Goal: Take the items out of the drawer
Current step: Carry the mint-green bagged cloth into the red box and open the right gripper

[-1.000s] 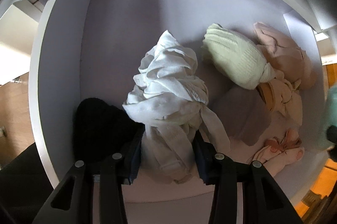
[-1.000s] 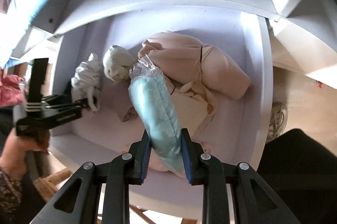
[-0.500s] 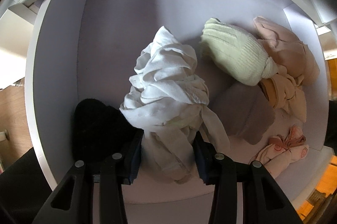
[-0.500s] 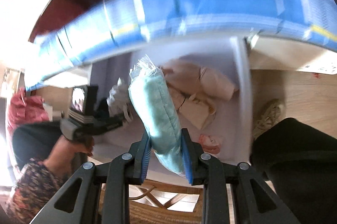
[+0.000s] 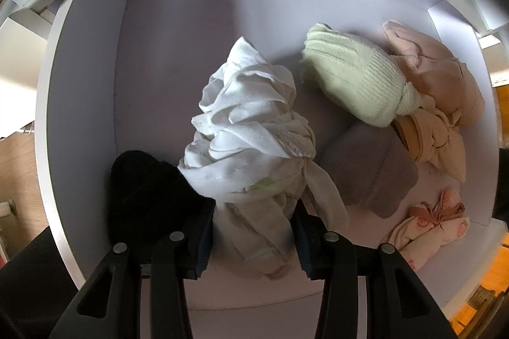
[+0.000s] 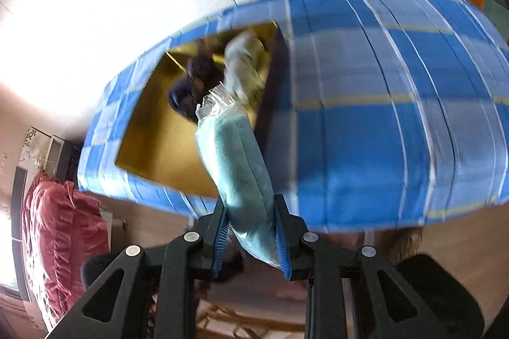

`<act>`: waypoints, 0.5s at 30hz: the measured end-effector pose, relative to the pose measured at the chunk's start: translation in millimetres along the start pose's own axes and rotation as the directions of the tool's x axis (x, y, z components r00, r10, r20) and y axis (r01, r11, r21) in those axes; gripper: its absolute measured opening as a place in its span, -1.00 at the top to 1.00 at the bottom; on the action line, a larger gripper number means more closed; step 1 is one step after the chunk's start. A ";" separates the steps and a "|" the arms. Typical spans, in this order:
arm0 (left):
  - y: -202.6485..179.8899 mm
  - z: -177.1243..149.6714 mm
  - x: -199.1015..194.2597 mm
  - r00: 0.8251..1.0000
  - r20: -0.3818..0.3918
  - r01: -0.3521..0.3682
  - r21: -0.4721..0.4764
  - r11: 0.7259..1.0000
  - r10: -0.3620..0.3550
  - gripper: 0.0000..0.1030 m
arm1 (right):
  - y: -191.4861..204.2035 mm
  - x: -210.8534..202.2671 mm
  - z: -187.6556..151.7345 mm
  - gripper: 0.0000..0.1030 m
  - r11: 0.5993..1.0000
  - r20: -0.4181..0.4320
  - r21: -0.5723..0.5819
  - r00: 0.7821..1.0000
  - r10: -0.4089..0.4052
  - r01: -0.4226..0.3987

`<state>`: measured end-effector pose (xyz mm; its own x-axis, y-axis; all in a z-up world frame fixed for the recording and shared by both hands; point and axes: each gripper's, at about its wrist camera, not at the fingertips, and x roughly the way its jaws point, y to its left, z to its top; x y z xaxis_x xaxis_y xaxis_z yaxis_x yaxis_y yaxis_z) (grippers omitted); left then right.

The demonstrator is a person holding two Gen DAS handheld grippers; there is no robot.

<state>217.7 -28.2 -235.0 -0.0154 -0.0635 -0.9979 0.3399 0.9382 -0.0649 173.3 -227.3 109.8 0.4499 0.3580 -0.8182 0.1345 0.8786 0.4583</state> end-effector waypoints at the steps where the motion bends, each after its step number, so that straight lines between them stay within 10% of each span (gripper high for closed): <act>1: -0.1 0.0 0.5 1.000 -0.001 0.003 -0.002 1.000 -0.003 0.14 | 5.4 4.7 7.7 0.50 1.000 -0.001 0.008 1.000 0.004 -0.004; 15: 0.9 0.3 2.4 1.000 -0.010 0.008 0.002 1.000 -0.008 0.14 | 49.4 105.2 88.0 0.49 0.992 -0.092 0.116 0.995 -0.046 0.057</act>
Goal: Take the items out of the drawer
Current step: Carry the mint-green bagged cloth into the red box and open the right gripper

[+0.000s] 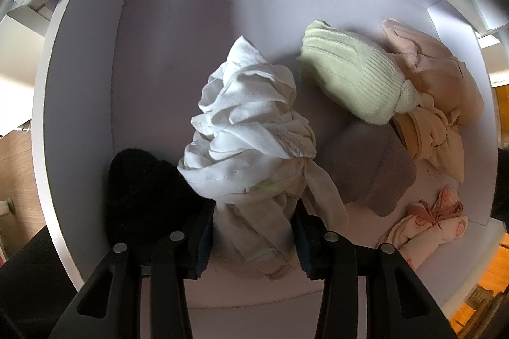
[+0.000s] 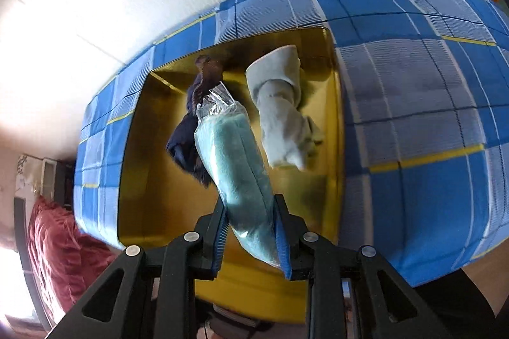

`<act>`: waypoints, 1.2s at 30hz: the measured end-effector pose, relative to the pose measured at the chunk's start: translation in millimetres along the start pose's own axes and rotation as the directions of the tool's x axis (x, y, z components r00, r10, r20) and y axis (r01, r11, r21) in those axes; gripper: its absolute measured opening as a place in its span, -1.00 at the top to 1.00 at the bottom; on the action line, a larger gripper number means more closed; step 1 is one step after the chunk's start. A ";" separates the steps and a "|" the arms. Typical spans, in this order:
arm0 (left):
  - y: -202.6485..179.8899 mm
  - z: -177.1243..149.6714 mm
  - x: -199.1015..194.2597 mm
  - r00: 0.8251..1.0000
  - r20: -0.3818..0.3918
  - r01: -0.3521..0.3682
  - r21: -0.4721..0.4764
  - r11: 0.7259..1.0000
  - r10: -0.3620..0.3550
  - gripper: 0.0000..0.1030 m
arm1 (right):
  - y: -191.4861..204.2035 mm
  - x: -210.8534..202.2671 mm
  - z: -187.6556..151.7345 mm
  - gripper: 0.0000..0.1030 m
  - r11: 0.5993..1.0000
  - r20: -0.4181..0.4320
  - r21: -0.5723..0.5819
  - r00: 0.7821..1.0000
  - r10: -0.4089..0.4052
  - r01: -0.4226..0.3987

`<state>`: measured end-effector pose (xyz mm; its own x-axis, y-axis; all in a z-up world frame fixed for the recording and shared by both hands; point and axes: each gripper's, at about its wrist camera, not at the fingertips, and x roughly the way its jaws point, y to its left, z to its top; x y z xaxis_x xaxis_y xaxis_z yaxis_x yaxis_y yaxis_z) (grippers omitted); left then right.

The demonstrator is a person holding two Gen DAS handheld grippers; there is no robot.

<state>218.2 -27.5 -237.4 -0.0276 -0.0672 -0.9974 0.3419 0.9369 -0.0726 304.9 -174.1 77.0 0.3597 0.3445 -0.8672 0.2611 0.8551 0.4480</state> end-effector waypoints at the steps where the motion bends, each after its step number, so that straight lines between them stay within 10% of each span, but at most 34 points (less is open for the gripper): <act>1: -0.4 0.1 0.4 1.000 -0.004 -0.001 0.003 1.000 0.001 0.14 | 2.8 3.5 4.5 0.50 1.000 0.002 0.006 1.000 -0.007 0.007; 19: 2.6 3.9 5.0 1.000 -0.015 0.011 -0.003 1.000 -0.011 0.14 | 21.3 42.2 28.1 0.33 0.997 0.047 0.071 0.999 -0.026 0.023; 36: 3.2 4.5 10.5 1.000 -0.012 -0.002 -0.001 1.000 0.002 0.14 | 6.3 -58.7 -72.1 0.32 0.932 0.215 -0.359 0.976 0.023 0.057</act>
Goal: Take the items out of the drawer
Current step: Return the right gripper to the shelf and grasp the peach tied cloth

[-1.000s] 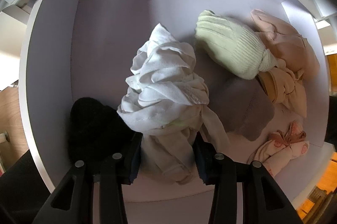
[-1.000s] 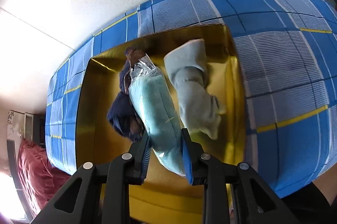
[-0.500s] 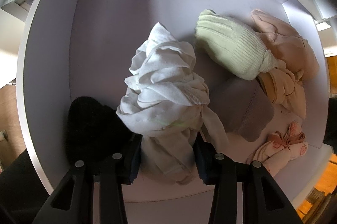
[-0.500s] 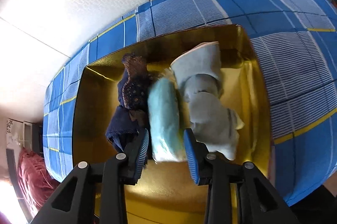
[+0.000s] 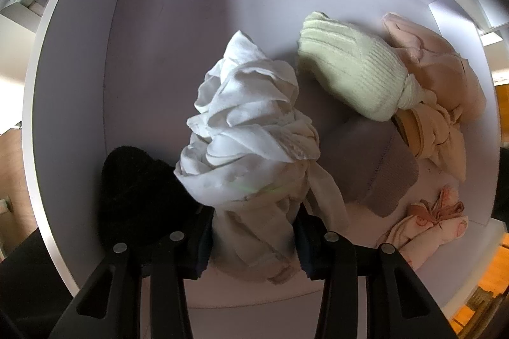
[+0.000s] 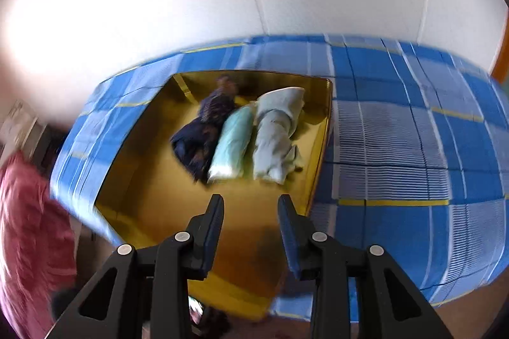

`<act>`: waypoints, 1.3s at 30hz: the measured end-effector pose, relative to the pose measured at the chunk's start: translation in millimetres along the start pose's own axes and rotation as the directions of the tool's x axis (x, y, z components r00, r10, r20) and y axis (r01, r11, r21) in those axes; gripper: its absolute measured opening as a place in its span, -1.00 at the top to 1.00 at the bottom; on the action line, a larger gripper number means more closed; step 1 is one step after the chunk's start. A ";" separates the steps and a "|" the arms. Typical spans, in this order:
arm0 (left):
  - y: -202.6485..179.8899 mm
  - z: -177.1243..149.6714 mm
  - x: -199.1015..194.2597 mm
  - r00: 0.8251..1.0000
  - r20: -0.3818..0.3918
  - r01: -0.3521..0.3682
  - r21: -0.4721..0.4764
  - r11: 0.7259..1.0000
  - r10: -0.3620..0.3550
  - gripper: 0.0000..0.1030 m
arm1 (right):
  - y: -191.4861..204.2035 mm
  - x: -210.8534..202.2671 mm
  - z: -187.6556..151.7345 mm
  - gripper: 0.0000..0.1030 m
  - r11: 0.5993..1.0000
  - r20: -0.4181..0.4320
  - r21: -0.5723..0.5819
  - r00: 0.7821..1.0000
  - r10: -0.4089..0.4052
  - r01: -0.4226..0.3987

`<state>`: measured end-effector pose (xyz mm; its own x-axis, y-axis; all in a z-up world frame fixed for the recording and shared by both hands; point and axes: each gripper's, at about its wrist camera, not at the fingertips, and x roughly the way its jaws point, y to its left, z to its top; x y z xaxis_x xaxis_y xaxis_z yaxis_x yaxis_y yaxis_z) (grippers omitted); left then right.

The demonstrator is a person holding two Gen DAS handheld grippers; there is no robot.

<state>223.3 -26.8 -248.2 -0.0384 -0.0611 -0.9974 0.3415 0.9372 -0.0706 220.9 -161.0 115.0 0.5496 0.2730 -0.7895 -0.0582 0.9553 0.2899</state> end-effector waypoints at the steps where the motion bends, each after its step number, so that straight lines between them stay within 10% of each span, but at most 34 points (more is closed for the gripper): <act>1: 0.3 -0.1 0.1 1.000 0.001 0.002 -0.001 1.000 -0.002 0.14 | 0.2 -5.9 -11.1 0.32 0.999 0.004 -0.026 1.000 0.027 -0.027; 9: 4.7 -3.6 0.3 1.000 0.012 0.024 -0.022 0.999 -0.024 0.14 | 3.4 -8.4 -122.8 0.32 0.967 -0.108 -0.219 0.988 0.110 -0.132; 16: 6.7 -8.7 1.1 0.999 0.019 0.029 -0.022 0.999 -0.028 0.14 | -3.3 75.0 -199.9 0.32 0.947 -0.382 -0.315 0.922 -0.064 -0.065; 24: 8.1 -12.3 -0.1 0.999 0.017 0.042 -0.031 0.999 -0.041 0.14 | -21.2 157.6 -237.9 0.32 0.942 -0.486 -0.334 0.852 -0.194 0.024; 39: -2.5 -24.4 -3.3 0.999 0.018 0.049 -0.021 0.999 -0.049 0.14 | -21.4 215.9 -269.1 0.27 0.872 -0.484 -0.486 0.815 -0.319 0.053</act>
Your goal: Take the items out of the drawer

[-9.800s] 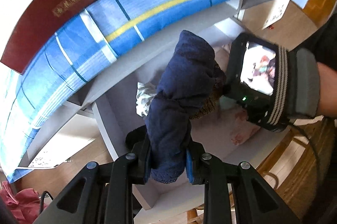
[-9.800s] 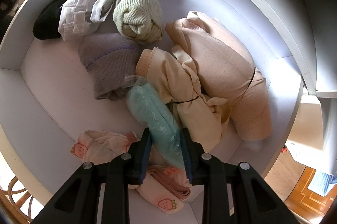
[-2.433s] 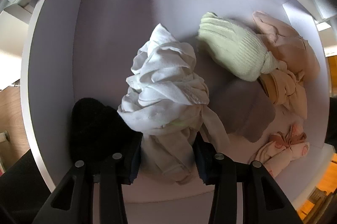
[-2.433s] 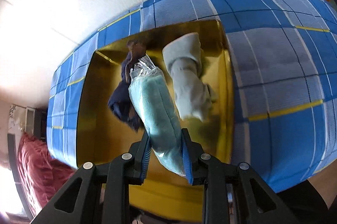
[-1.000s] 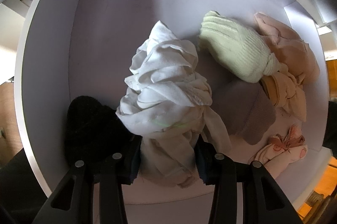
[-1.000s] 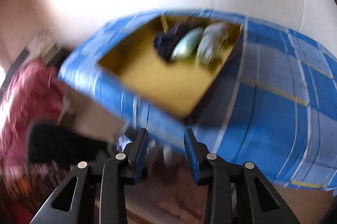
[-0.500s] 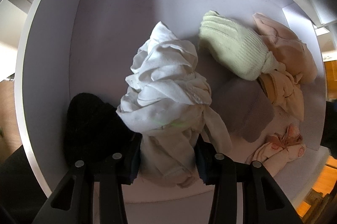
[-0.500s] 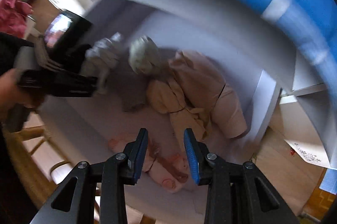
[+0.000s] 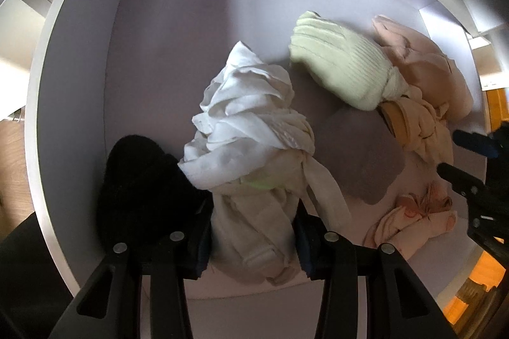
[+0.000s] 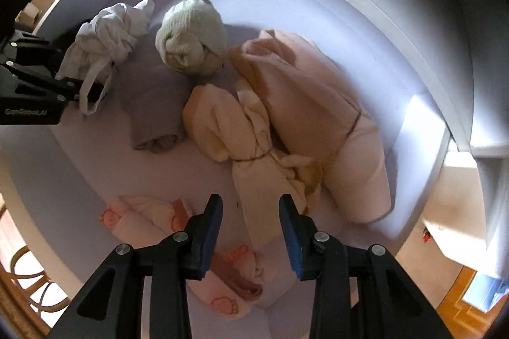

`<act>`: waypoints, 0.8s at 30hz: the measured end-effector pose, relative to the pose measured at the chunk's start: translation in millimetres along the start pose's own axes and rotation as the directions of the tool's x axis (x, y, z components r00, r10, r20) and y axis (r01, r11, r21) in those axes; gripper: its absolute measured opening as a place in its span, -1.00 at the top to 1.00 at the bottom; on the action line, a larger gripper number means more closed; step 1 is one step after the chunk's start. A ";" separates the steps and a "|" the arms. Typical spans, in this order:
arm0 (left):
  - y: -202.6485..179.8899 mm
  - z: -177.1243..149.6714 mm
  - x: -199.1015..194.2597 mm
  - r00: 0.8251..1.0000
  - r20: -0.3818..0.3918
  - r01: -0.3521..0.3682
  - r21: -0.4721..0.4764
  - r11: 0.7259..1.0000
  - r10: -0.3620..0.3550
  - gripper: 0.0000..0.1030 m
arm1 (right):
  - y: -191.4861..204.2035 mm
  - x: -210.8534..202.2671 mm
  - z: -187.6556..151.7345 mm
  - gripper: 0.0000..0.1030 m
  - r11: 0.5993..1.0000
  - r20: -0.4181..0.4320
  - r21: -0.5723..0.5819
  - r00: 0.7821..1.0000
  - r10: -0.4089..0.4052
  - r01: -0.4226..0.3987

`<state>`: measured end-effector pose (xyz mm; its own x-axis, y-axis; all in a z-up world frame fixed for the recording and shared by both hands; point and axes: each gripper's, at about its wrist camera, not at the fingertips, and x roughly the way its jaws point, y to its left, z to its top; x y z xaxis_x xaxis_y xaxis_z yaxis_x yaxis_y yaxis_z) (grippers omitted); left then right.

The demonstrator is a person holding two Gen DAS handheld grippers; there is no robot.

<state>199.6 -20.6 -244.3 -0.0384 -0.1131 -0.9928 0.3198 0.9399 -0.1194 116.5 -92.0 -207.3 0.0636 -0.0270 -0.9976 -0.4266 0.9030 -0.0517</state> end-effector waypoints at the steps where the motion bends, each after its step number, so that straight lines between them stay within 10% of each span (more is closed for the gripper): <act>1: -1.5 -1.1 -0.4 1.000 0.002 0.000 0.002 1.000 0.000 0.14 | 3.0 0.4 2.2 0.27 1.000 0.004 -0.006 1.000 -0.003 0.003; 24: -21.5 -14.4 -41.1 0.997 0.076 0.011 -0.014 1.000 -0.010 0.16 | 2.8 58.1 19.5 0.25 0.997 -0.051 -0.005 0.995 -0.081 0.081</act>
<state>180.7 -31.5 -200.9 0.0308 -0.1469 -0.9887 0.3059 0.9431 -0.1306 136.7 -82.7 -264.5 0.0520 -0.1222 -0.9911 -0.4242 0.8958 -0.1327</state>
